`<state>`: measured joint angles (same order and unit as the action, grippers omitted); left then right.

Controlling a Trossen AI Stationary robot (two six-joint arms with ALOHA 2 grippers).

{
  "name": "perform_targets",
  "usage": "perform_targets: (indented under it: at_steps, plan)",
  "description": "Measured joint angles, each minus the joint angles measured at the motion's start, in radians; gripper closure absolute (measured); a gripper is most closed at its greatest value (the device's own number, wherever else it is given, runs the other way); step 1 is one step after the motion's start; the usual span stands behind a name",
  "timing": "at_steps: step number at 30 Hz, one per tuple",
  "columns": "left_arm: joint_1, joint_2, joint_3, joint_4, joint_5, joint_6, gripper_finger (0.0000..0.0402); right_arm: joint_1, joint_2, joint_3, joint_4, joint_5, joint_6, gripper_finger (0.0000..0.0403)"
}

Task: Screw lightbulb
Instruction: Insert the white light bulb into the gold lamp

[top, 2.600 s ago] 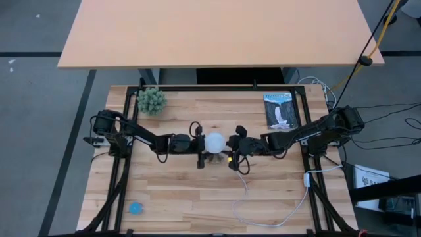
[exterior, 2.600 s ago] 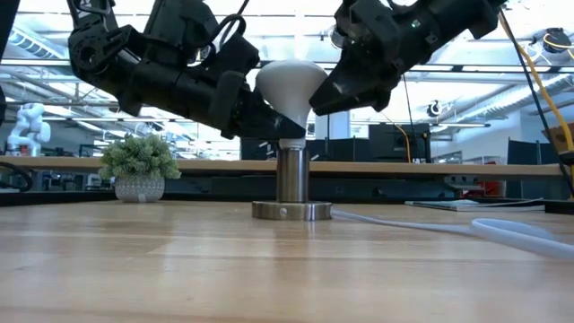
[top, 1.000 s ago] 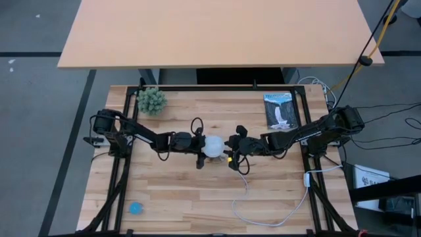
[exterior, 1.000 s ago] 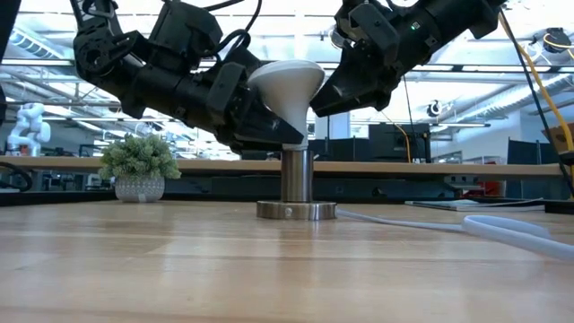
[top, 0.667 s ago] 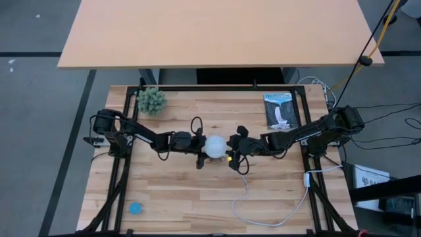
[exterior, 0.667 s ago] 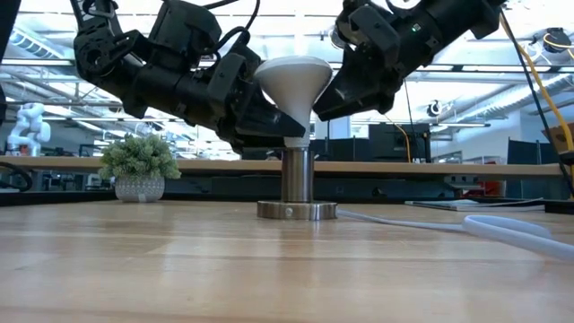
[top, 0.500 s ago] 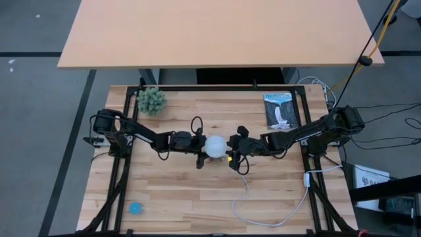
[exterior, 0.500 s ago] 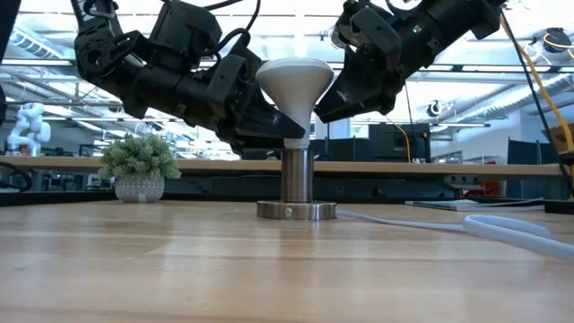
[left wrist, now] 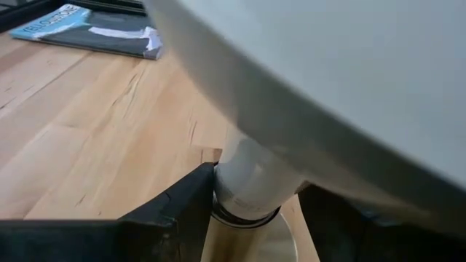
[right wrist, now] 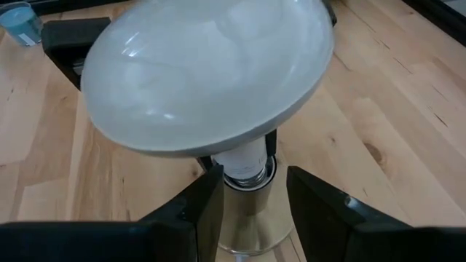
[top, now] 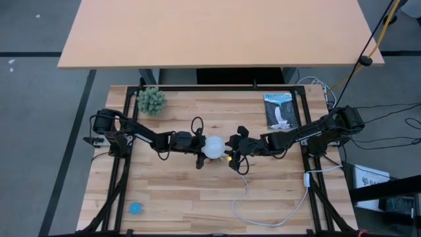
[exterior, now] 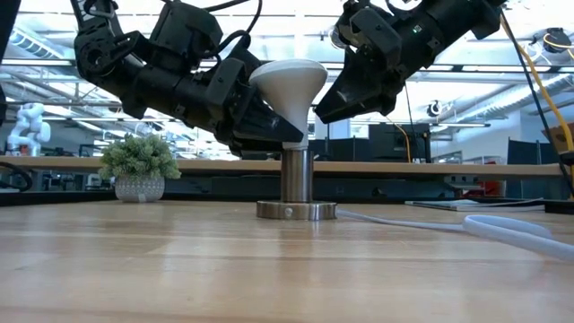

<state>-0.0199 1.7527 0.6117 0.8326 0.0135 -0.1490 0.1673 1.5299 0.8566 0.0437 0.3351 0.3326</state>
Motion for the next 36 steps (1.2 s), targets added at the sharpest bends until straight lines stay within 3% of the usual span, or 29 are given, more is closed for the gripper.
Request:
perform_targets:
  at_steps: [36]
  plan:
    - [-0.014,0.002,0.000,0.083,-0.032,-0.026,0.0204,0.000,0.000,0.000,0.011,0.000,-0.030,0.0261]
